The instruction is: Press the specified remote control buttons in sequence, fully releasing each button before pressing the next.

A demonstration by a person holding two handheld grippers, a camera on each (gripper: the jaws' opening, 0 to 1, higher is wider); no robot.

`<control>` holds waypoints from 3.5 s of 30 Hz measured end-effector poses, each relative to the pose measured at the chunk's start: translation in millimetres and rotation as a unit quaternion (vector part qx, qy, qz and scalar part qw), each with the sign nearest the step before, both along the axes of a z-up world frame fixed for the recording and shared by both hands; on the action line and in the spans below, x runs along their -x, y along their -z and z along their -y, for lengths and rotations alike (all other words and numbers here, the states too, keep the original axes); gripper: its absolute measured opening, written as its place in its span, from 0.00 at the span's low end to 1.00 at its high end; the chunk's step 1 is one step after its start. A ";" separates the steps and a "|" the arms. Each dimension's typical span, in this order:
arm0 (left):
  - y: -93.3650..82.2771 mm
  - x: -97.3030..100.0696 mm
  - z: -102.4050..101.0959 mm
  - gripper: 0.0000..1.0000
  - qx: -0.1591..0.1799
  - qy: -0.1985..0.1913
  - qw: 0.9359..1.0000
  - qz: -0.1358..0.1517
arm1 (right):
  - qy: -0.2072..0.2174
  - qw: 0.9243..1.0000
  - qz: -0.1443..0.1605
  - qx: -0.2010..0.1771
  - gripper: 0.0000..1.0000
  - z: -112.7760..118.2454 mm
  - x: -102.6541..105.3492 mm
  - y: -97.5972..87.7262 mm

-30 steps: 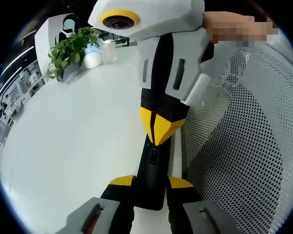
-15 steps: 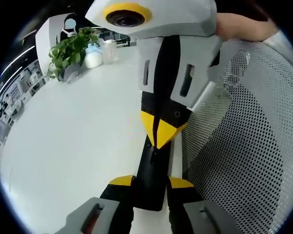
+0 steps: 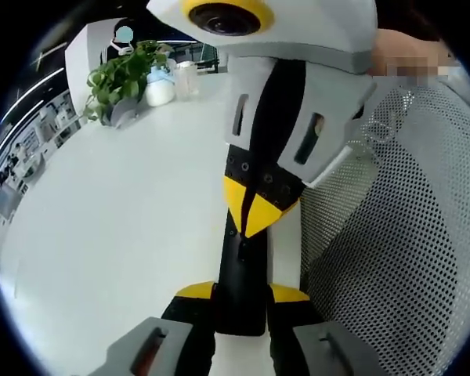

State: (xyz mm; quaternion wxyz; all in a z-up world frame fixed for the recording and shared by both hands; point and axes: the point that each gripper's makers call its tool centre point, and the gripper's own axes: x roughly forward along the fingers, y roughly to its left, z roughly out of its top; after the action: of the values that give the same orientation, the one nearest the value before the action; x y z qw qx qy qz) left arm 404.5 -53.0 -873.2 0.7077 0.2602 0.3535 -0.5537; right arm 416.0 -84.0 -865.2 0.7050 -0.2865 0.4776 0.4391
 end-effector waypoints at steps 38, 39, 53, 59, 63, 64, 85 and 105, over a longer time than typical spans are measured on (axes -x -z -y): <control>0.2 0.0 0.2 0.24 0.003 -0.004 1.000 0.004 | 0.051 0.997 -0.052 -0.021 0.00 3.3 7.7 0.0; 0.2 0.1 0.2 0.24 0.003 -0.004 1.000 0.005 | 0.051 0.997 -0.052 -0.021 0.00 3.3 7.9 0.2; 0.5 0.0 0.1 0.24 0.005 -0.003 1.000 0.005 | 0.040 0.997 -0.059 -0.018 0.00 2.7 12.8 0.6; 0.3 0.3 0.3 0.25 0.005 -0.002 1.000 0.005 | 0.035 0.997 -0.061 -0.017 0.00 2.9 13.8 2.7; 0.4 0.2 0.3 0.25 0.004 0.000 1.000 0.005 | 0.027 0.998 -0.060 -0.017 0.00 2.4 14.8 2.9; 0.5 0.1 0.3 0.25 0.004 0.000 1.000 0.005 | 0.027 0.998 -0.061 -0.018 0.00 2.3 14.9 3.0; 0.2 0.6 0.3 0.25 0.009 -0.003 1.000 0.005 | -0.002 0.999 -0.046 0.006 0.00 1.3 17.1 4.3; 0.1 0.0 0.8 0.25 0.018 -0.011 1.000 0.002 | 0.010 0.998 -0.055 0.005 0.00 1.0 17.3 4.6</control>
State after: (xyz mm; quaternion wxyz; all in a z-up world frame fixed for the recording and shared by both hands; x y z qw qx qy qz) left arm 404.5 -53.8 -873.3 0.7191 0.2444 0.3446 -0.5518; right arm 398.7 -85.0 -869.8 0.6804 -0.2606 0.5207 0.4449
